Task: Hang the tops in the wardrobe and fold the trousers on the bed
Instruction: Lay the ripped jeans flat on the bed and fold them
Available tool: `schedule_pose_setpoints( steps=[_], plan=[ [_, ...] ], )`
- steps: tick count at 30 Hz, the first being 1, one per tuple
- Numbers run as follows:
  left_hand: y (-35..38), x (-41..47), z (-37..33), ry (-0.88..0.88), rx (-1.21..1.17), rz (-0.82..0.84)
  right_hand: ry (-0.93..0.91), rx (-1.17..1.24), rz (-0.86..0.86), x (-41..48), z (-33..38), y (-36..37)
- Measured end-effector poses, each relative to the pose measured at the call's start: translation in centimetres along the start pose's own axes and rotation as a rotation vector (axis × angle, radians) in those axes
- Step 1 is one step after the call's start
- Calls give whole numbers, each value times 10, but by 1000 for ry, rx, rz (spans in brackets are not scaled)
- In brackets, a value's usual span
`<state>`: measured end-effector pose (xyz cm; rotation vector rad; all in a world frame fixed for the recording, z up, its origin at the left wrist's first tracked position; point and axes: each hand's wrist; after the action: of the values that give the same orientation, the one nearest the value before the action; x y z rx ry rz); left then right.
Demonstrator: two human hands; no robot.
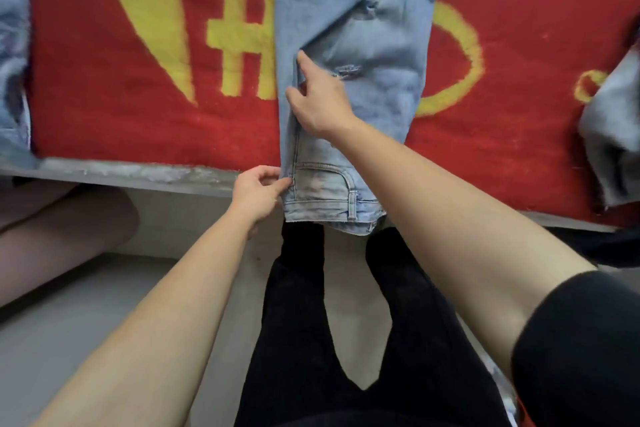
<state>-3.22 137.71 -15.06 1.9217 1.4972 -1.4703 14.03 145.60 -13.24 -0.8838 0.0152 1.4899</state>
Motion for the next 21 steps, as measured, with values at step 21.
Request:
schedule_pose_setpoints(
  steps=[21],
  plan=[
    [41,23,-61,275,390,-339,673,59,-155,-72,-123,-31]
  ],
)
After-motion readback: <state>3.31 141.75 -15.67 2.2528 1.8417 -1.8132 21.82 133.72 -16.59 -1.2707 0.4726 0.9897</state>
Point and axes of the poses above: each hand's wrist, its own x-axis towards the middle knuckle, its own y-axis out of the palm, z = x × y, and after that the axes turned 1 degree about -z, right-handed
